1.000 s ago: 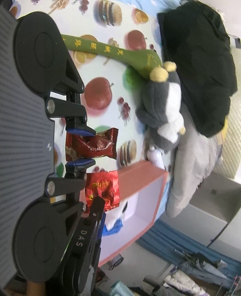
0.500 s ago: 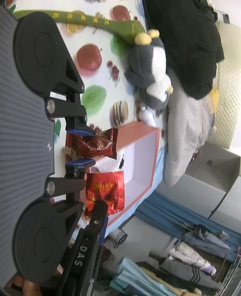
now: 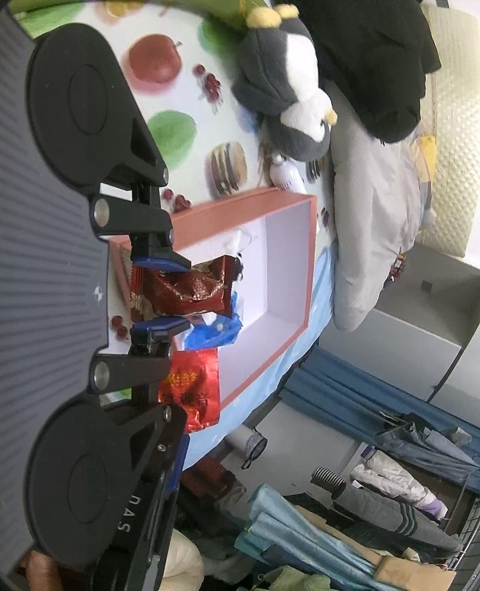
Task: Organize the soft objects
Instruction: 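Carry both candy wrappers over the pink shoebox with both grippers, then open both grippers to drop the candy wrappers into the box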
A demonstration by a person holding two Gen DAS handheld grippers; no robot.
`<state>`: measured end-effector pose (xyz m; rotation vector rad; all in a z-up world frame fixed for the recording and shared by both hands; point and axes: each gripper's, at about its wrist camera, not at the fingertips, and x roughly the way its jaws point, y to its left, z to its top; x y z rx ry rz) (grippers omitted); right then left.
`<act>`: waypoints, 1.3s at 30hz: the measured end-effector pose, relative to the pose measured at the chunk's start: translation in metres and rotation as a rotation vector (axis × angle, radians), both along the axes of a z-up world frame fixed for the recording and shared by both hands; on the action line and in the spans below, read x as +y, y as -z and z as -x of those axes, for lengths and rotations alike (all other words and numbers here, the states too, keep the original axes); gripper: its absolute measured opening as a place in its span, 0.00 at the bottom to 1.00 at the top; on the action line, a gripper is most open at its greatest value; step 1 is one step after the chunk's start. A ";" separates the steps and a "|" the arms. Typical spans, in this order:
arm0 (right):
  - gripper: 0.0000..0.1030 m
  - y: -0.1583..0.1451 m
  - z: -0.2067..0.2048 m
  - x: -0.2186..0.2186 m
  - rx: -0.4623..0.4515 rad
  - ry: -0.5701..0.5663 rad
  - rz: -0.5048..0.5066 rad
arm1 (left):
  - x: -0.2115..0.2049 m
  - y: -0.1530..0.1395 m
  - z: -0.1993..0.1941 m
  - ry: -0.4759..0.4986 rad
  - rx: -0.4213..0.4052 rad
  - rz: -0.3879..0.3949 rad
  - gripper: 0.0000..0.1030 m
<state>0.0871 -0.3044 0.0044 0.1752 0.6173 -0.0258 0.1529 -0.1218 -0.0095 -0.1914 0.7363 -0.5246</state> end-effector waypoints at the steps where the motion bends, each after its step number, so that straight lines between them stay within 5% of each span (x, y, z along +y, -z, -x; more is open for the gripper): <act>1: 0.29 0.000 -0.004 -0.003 0.000 0.002 -0.002 | -0.004 0.001 -0.007 0.004 0.000 -0.004 0.30; 11: 0.29 0.005 -0.075 -0.041 0.021 0.019 -0.020 | -0.045 0.013 -0.094 0.029 0.027 -0.038 0.30; 26: 0.29 0.059 -0.191 -0.087 0.146 0.026 -0.073 | -0.096 0.059 -0.219 0.050 0.116 -0.090 0.30; 30: 0.30 0.069 -0.207 -0.094 0.162 0.037 -0.074 | -0.099 0.068 -0.236 0.035 0.129 -0.105 0.31; 34: 0.30 0.071 -0.211 -0.099 0.170 0.057 -0.080 | -0.099 0.067 -0.236 0.031 0.130 -0.120 0.51; 39: 0.39 0.060 -0.196 -0.098 0.159 0.054 -0.093 | -0.093 0.050 -0.218 0.038 0.104 -0.124 0.51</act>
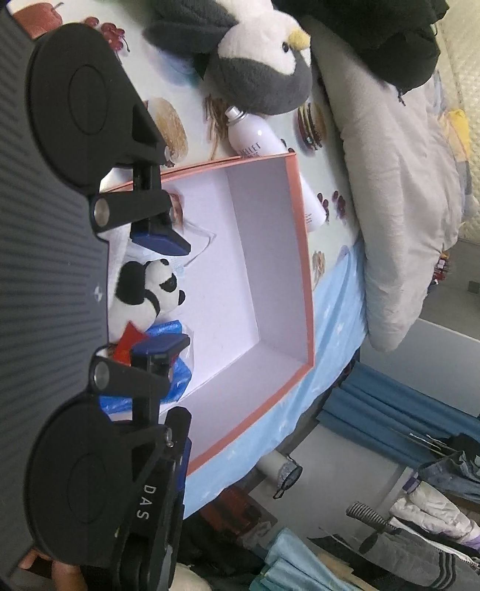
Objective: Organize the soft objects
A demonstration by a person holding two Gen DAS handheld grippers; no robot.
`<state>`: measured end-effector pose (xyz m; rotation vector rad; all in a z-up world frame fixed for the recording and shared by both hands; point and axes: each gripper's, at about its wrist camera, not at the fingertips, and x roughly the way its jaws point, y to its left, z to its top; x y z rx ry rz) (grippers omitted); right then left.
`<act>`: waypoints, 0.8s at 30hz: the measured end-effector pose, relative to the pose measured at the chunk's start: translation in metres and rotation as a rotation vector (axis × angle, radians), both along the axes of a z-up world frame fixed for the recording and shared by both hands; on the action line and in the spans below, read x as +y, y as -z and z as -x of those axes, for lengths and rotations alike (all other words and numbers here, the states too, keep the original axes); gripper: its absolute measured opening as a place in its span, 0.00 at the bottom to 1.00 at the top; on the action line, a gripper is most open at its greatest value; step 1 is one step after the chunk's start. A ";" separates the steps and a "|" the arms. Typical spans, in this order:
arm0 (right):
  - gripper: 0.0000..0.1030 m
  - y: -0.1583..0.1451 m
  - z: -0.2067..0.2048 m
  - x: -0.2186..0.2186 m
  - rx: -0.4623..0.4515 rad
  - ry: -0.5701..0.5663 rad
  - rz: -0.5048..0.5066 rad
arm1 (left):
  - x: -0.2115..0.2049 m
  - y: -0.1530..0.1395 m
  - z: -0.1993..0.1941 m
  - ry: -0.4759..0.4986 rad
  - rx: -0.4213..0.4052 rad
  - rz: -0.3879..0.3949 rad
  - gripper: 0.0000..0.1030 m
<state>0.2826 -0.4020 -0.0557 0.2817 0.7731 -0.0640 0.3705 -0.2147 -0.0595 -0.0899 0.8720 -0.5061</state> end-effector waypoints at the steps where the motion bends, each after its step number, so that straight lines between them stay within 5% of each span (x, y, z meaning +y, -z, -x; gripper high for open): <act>1: 0.38 -0.005 0.006 0.003 -0.009 -0.004 0.006 | 0.001 -0.005 0.005 0.001 -0.007 0.001 0.51; 24: 0.38 -0.123 0.161 0.049 -0.243 -0.021 0.059 | 0.060 -0.145 0.193 0.011 -0.245 0.080 0.51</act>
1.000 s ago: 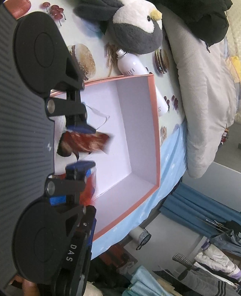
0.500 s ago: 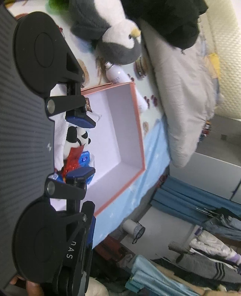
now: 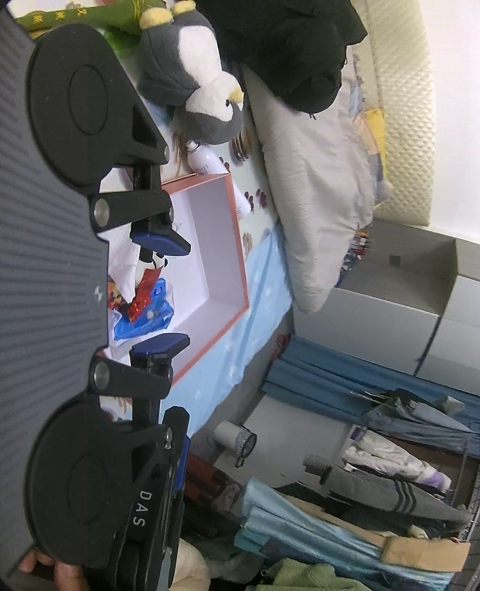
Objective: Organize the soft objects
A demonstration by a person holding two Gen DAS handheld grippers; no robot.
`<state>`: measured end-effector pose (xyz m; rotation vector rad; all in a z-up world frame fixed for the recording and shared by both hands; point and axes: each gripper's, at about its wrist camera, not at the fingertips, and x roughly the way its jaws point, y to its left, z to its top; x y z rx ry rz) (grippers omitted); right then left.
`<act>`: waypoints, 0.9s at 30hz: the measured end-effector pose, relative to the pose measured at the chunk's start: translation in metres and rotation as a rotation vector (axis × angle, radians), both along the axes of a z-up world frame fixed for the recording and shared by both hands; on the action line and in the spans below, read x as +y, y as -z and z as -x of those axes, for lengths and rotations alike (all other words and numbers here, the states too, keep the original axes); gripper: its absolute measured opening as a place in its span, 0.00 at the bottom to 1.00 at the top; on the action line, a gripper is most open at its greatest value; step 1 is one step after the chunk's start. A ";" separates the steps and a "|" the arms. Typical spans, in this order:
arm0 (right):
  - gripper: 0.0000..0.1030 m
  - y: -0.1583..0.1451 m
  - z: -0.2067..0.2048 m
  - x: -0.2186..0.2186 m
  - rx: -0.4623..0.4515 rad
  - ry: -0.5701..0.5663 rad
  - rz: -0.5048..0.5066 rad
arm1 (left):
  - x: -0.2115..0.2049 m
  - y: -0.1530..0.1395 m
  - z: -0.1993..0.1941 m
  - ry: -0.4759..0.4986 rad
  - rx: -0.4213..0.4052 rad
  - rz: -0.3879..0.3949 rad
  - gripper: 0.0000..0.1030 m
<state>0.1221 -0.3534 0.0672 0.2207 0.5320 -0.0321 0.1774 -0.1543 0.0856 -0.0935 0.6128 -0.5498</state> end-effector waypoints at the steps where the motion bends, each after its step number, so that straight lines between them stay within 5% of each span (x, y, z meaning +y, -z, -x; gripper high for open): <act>1: 0.38 -0.002 0.006 0.002 -0.005 0.000 0.002 | 0.003 -0.003 0.008 0.000 -0.005 0.006 0.51; 15: 0.38 -0.010 0.066 0.022 -0.026 -0.014 0.014 | 0.037 -0.010 0.086 -0.024 -0.010 -0.009 0.51; 27: 0.38 0.011 0.095 0.029 -0.013 -0.024 0.010 | 0.033 0.002 0.116 -0.029 0.000 -0.046 0.51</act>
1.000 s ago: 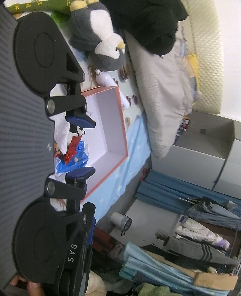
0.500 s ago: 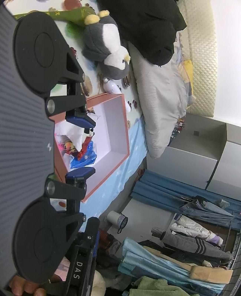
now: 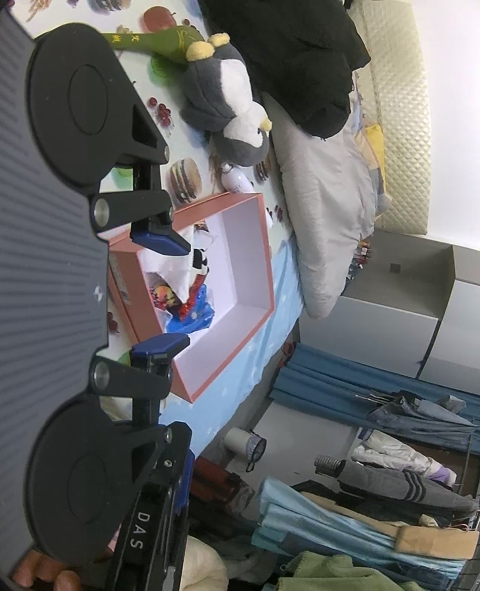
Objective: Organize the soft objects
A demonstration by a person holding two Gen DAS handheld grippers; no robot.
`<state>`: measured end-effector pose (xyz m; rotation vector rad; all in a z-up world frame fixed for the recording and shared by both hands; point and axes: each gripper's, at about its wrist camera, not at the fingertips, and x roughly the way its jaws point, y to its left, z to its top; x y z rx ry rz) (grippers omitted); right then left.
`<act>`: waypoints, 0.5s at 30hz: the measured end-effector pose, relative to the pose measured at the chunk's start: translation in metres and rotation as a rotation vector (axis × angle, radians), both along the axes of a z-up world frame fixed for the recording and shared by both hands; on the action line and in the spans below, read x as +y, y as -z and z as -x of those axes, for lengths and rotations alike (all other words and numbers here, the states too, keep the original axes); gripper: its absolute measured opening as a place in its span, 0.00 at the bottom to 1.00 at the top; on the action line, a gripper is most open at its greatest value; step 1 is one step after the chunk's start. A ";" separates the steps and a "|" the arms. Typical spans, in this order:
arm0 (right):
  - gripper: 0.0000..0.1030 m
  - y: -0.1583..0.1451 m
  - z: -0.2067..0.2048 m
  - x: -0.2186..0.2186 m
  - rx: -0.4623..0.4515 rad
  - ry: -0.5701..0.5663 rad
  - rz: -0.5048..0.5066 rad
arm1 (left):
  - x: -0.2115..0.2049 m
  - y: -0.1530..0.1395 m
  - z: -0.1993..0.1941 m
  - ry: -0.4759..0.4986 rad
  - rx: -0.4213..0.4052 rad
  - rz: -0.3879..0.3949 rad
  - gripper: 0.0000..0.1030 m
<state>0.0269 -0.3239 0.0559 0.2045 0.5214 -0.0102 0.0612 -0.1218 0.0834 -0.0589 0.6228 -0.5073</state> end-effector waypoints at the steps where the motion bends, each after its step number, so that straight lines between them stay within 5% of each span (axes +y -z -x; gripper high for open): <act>1: 0.38 0.002 0.000 -0.001 0.005 0.003 -0.003 | 0.000 0.002 0.002 -0.003 0.003 -0.001 0.51; 10: 0.39 0.010 0.001 -0.002 0.020 0.007 0.022 | 0.008 0.017 0.007 -0.044 0.030 0.014 0.51; 12: 0.48 0.010 0.000 -0.002 0.023 0.005 0.029 | 0.011 0.020 0.005 -0.059 0.041 0.018 0.55; 13: 0.60 0.011 0.000 -0.003 0.021 0.009 0.033 | 0.013 0.020 0.004 -0.067 0.046 0.020 0.59; 15: 0.79 0.010 0.000 -0.004 0.011 0.023 0.042 | 0.015 0.021 0.001 -0.092 0.049 0.025 0.83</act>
